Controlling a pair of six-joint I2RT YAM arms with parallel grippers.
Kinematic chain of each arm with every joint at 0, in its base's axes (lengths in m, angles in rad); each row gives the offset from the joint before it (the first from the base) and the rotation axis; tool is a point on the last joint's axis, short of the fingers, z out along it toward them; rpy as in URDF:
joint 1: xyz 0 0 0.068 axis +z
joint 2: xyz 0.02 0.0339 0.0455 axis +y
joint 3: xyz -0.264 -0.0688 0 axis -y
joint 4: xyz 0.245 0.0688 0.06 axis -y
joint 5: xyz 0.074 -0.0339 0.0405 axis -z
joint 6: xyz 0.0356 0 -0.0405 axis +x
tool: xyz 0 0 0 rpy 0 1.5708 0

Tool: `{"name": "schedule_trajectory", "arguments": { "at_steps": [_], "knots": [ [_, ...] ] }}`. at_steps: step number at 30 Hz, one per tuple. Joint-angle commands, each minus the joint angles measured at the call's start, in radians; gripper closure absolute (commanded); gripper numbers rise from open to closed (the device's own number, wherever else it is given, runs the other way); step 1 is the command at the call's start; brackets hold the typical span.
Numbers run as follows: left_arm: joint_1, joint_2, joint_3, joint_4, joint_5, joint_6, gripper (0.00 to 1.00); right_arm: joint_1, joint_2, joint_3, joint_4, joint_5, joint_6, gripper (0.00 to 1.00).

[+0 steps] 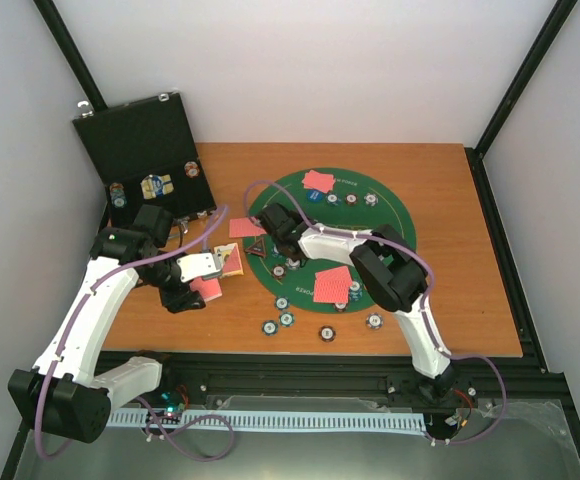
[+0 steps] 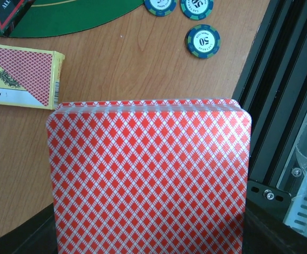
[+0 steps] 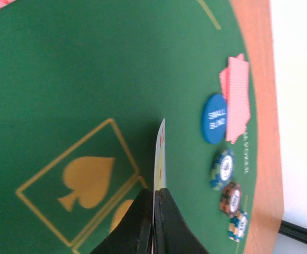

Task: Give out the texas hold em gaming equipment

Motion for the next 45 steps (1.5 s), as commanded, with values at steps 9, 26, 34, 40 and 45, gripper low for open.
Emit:
{"name": "schedule_trajectory", "arguments": {
  "at_steps": [9, 26, 34, 40, 45],
  "knots": [
    [-0.004, -0.011, 0.031, -0.030, 0.017, 0.047, 0.73, 0.029, -0.016, -0.028, -0.046, -0.114, 0.130, 0.58],
    [-0.004, -0.024, 0.044, -0.030, 0.009, 0.032, 0.73, -0.019, -0.270, -0.059, -0.154, -0.275, 0.505, 0.23],
    [-0.004, -0.035, 0.027, -0.019, 0.016, 0.026, 0.73, -0.238, -0.332, -0.132, -0.166, -0.741, 0.949, 0.59],
    [-0.004, -0.030, 0.031, -0.015, 0.021, 0.027, 0.73, -0.293, -0.233, -0.098, -0.184, -0.856, 1.036, 0.91],
    [-0.004, -0.021, 0.040, -0.017, 0.027, 0.025, 0.73, -0.338, -0.159, -0.086, -0.182, -0.901, 1.066, 0.93]
  ]
}}
